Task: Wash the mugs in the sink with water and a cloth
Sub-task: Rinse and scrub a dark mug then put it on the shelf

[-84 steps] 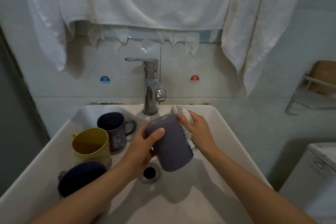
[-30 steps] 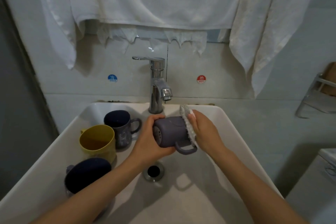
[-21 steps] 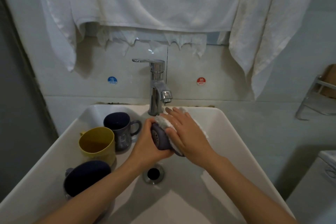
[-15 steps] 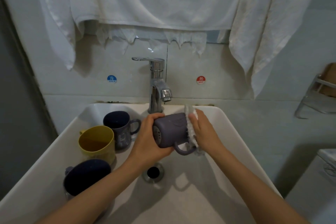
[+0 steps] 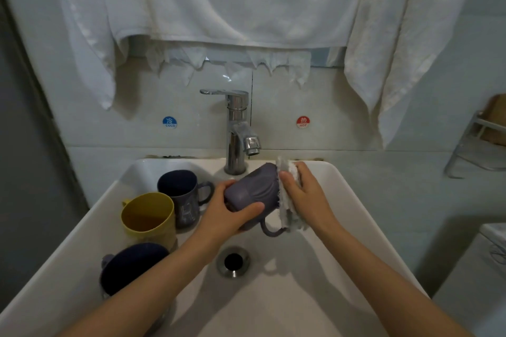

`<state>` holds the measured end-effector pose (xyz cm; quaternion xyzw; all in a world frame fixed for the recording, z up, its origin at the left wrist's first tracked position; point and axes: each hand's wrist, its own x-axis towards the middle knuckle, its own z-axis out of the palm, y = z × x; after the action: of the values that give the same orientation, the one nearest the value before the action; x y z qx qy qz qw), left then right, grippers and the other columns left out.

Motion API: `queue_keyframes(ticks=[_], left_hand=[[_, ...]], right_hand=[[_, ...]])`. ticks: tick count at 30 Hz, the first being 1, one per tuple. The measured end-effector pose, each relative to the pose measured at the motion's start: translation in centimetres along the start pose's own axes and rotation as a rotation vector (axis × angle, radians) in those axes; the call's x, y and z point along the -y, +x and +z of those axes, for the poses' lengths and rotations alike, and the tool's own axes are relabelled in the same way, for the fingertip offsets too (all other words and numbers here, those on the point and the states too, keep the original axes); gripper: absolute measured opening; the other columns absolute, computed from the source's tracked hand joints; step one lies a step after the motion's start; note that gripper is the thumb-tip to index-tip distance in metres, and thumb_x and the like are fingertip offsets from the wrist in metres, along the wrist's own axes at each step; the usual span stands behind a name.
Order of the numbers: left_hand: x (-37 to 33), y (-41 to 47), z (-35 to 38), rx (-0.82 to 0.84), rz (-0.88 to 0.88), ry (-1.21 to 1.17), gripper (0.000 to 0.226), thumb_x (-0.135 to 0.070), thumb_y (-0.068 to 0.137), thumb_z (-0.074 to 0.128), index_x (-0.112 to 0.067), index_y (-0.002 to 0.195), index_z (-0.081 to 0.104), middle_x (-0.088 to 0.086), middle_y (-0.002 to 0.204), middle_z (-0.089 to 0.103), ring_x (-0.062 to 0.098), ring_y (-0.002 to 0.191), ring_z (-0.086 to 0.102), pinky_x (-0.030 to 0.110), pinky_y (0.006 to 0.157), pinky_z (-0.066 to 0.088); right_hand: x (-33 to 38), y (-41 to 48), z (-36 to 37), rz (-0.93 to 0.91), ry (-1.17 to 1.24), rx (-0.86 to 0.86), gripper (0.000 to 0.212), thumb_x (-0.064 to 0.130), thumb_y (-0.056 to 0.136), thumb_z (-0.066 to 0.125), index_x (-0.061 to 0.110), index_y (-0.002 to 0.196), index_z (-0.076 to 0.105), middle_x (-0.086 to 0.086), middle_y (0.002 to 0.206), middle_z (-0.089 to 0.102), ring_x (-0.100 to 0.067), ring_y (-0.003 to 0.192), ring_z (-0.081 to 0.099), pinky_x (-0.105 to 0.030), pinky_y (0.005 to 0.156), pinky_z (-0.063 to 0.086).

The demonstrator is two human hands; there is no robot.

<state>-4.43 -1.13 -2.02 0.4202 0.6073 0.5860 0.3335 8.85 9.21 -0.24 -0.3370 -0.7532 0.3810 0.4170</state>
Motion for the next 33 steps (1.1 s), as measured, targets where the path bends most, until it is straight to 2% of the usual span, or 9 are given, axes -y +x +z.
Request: queue_keyframes(ticks=[2,6,9,13,15,20,26,28,33], left_hand=[[0.3,0.0,0.1,-0.048,0.116,0.126,0.068,-0.020,0.070,0.080,-0.029,0.123,0.038,-0.006,0.122,0.048,0.002,0.099,0.053,0.020,0.076,0.053],[0.8,0.1,0.1,-0.109,0.281,0.335,0.076,-0.021,0.065,0.083,-0.030,0.123,0.035,-0.009,0.121,0.043,-0.001,0.100,0.047,0.007,0.071,0.044],[1.2,0.3,-0.1,-0.154,0.319,0.391,0.078,-0.026,0.062,0.084,-0.028,0.124,0.037,-0.008,0.121,0.045,0.002,0.106,0.047,0.005,0.075,0.039],[1.4,0.5,-0.2,-0.149,0.321,0.530,0.071,-0.029,0.070,0.078,-0.023,0.127,0.037,-0.002,0.129,0.043,0.006,0.111,0.047,0.004,0.073,0.040],[1.4,0.3,-0.2,-0.135,0.324,0.482,0.073,-0.029,0.063,0.083,-0.028,0.122,0.040,-0.005,0.125,0.046,0.005,0.108,0.048,0.006,0.075,0.041],[1.7,0.3,0.0,-0.116,0.425,0.518,0.075,-0.030,0.056,0.086,-0.036,0.114,0.037,-0.006,0.119,0.049,0.005,0.105,0.049,0.005,0.080,0.037],[1.9,0.5,0.0,-0.102,0.396,0.571,0.065,-0.040,0.059,0.079,-0.030,0.113,0.044,-0.004,0.118,0.050,-0.002,0.096,0.049,0.001,0.074,0.040],[2.0,0.5,-0.1,-0.099,0.374,0.551,0.063,-0.039,0.060,0.078,-0.032,0.112,0.042,-0.004,0.118,0.050,-0.002,0.095,0.050,0.002,0.073,0.041],[1.6,0.0,0.3,-0.111,0.468,0.483,0.075,-0.047,0.051,0.079,-0.043,0.112,0.036,-0.003,0.119,0.051,0.006,0.106,0.051,0.020,0.087,0.046]], right_hand=[[-0.3,0.0,-0.3,-0.071,-0.085,-0.117,0.017,0.022,0.092,0.057,0.022,0.106,0.048,0.006,0.100,0.054,-0.006,0.088,0.052,-0.003,0.069,0.039],[0.2,-0.8,0.2,-0.284,-0.329,-0.189,0.024,0.028,0.091,0.057,0.024,0.114,0.060,0.004,0.112,0.048,-0.011,0.098,0.050,-0.010,0.072,0.036],[1.2,-2.2,1.3,-0.449,-0.417,-0.121,0.032,0.043,0.087,0.048,0.029,0.109,0.065,0.004,0.111,0.051,-0.011,0.100,0.049,-0.016,0.076,0.039],[1.8,-4.1,3.3,-0.647,-0.484,0.059,0.029,0.039,0.093,0.044,0.028,0.108,0.067,0.003,0.107,0.057,-0.011,0.094,0.052,-0.019,0.073,0.045],[1.2,-3.2,3.0,-0.589,-0.490,0.040,0.029,0.038,0.090,0.044,0.029,0.107,0.067,0.004,0.106,0.057,-0.011,0.096,0.051,-0.021,0.073,0.045],[-1.0,-0.5,-0.1,-0.227,-0.560,-0.174,0.024,0.030,0.094,0.051,0.026,0.111,0.067,-0.001,0.107,0.053,-0.021,0.101,0.051,-0.027,0.073,0.039],[1.4,-3.9,3.3,-0.537,-0.397,0.032,0.030,0.038,0.088,0.049,0.026,0.107,0.069,0.004,0.101,0.058,-0.009,0.089,0.056,-0.019,0.073,0.047],[1.4,-3.8,3.5,-0.550,-0.415,0.037,0.032,0.041,0.087,0.048,0.025,0.105,0.069,0.005,0.101,0.059,-0.009,0.088,0.056,-0.019,0.073,0.048],[-0.5,-0.6,-0.1,-0.134,-0.400,-0.108,0.027,0.037,0.094,0.051,0.025,0.112,0.066,0.002,0.115,0.058,-0.018,0.106,0.055,-0.031,0.088,0.043]])
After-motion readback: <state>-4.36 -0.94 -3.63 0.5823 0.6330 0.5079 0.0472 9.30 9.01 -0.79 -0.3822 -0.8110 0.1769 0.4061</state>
